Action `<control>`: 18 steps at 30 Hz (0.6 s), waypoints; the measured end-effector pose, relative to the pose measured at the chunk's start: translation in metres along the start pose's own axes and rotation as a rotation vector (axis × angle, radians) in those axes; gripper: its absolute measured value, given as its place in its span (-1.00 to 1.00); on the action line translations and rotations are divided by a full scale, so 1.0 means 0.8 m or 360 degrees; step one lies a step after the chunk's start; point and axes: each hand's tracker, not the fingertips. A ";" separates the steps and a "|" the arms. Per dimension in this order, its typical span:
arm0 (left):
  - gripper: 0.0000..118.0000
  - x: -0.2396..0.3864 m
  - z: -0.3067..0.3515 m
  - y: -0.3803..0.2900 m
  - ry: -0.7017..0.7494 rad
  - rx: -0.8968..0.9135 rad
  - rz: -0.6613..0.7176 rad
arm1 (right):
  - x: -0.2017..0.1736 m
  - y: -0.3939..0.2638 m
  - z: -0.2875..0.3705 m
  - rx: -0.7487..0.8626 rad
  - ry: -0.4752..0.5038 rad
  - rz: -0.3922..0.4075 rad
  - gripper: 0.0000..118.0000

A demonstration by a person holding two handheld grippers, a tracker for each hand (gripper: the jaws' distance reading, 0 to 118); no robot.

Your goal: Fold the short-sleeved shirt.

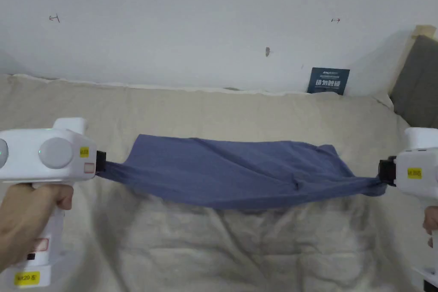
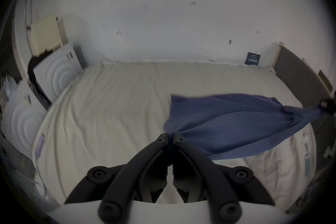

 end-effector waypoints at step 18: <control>-0.99 -0.090 0.127 -0.272 0.0023 -0.0337 0.0169 | 0.050 -0.286 0.127 -0.0353 0.0119 -0.0171 -0.97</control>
